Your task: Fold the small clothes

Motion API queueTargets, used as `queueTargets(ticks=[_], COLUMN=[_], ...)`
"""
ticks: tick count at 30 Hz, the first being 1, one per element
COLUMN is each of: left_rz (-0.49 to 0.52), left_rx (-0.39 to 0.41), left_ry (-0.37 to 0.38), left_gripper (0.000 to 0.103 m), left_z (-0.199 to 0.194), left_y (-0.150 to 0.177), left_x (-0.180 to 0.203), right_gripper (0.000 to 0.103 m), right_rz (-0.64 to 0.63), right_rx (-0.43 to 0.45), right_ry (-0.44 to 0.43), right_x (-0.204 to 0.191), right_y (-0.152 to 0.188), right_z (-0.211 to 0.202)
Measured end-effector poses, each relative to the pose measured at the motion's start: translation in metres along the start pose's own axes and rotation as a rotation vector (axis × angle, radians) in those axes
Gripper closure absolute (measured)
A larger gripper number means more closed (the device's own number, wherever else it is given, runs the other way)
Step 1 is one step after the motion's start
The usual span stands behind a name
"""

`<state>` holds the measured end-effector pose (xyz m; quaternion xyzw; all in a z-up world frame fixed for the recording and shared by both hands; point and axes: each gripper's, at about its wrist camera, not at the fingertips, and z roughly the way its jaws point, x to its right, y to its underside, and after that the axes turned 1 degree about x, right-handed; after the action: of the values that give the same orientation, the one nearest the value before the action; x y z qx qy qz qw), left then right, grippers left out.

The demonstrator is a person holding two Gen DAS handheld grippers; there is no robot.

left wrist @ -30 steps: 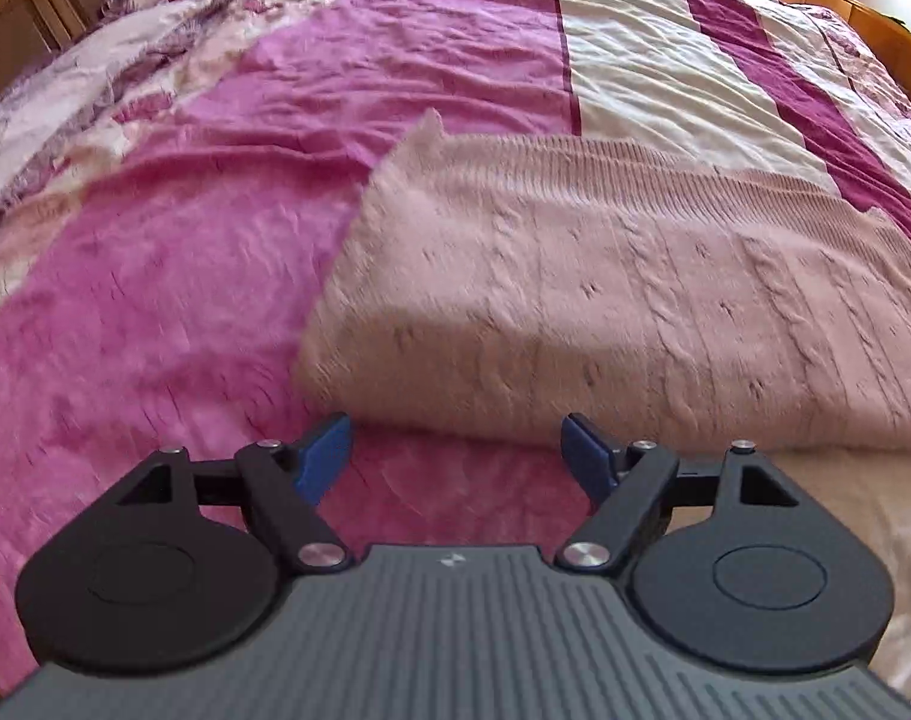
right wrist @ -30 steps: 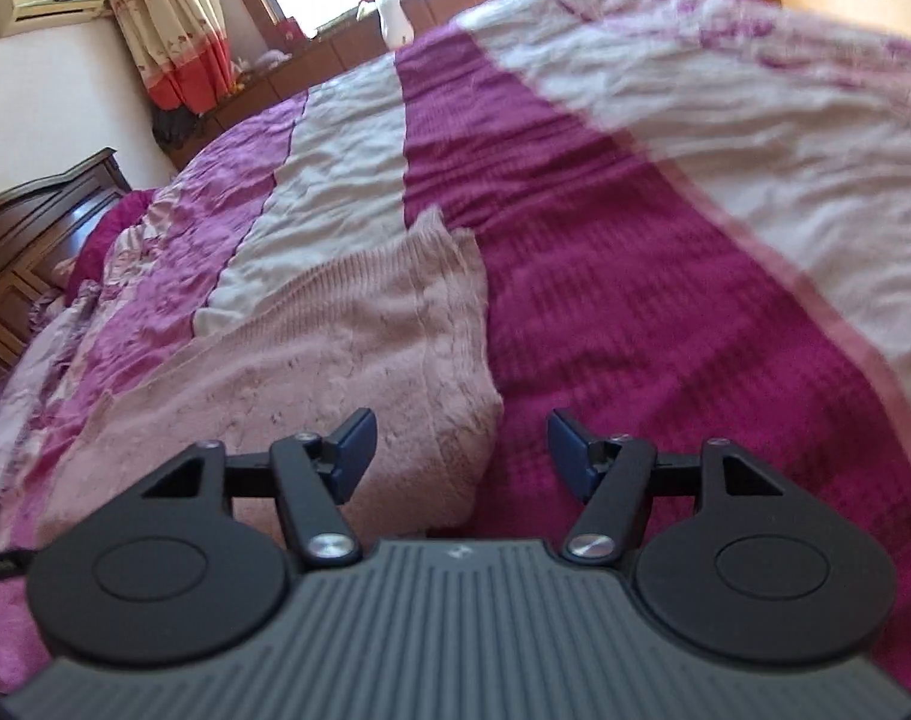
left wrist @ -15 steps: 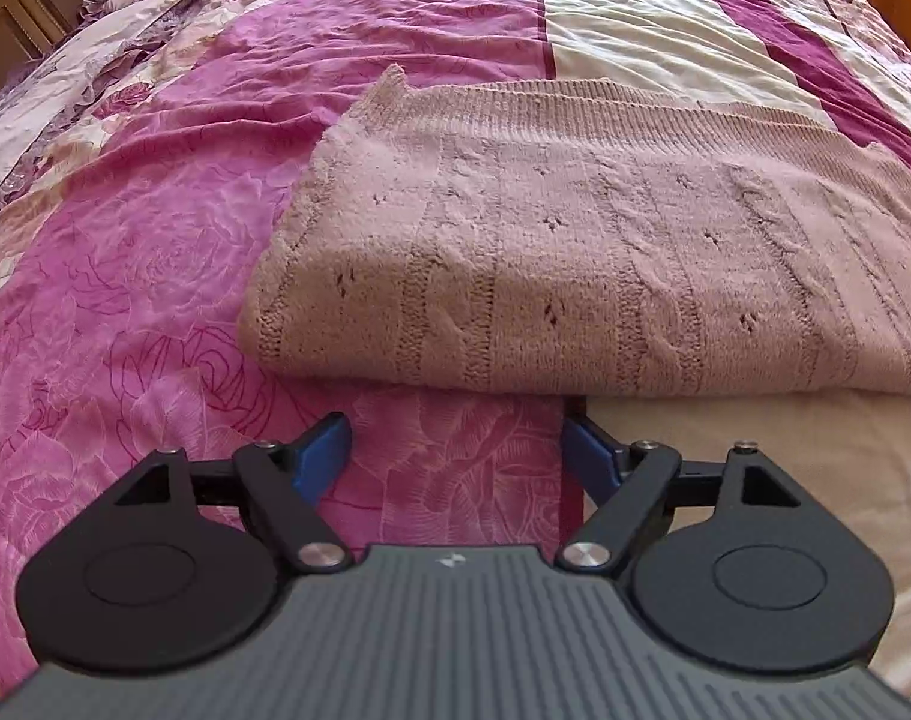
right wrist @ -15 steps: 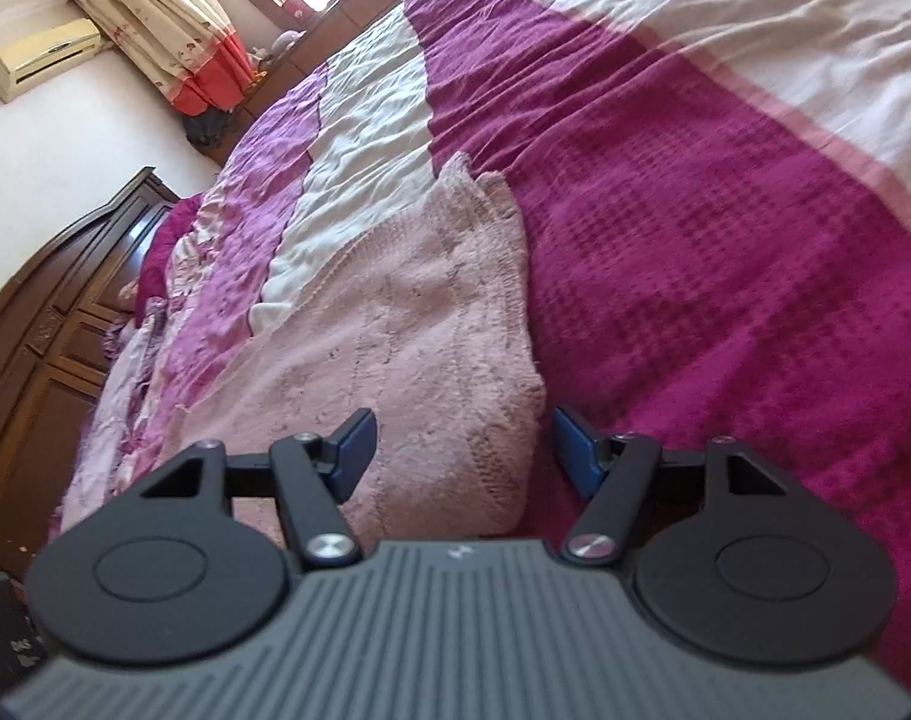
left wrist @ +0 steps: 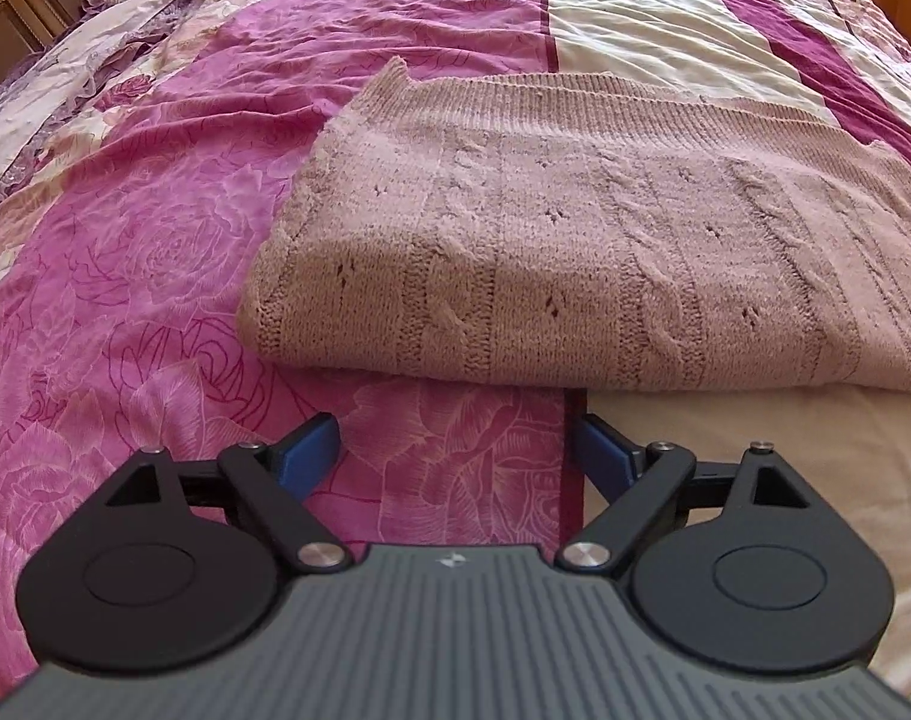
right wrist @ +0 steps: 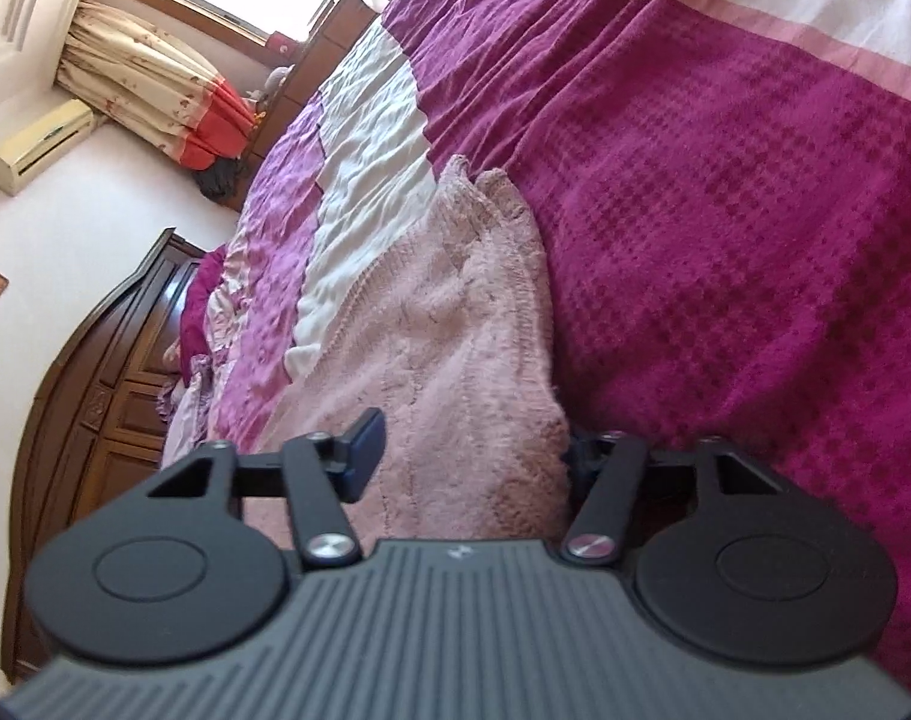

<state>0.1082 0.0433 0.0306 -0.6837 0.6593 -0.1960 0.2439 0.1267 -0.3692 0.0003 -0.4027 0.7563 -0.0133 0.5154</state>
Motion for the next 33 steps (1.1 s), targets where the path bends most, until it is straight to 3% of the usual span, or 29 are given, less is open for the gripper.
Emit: queueTargets(ticks=[3, 18, 25, 33], left_rz=[0.005, 0.007, 0.008, 0.024], left_rx=[-0.005, -0.025, -0.029, 0.013], left_ry=[-0.004, -0.019, -0.035, -0.075], left_gripper=[0.013, 0.013, 0.013, 0.013], left_z=[0.0, -0.003, -0.009, -0.03], left_y=[-0.001, 0.0, 0.002, -0.001], left_x=[0.0, 0.002, 0.0, -0.011], right_gripper=[0.067, 0.068, 0.067, 0.076], right_rz=[-0.018, -0.097, -0.046, -0.094], right_rx=[-0.012, -0.029, -0.031, 0.001], right_ry=[0.002, -0.004, -0.001, -0.009], right_x=[0.001, 0.005, 0.003, -0.022], right_y=[0.002, 0.005, 0.002, -0.002], right_z=[0.002, 0.008, 0.007, -0.002])
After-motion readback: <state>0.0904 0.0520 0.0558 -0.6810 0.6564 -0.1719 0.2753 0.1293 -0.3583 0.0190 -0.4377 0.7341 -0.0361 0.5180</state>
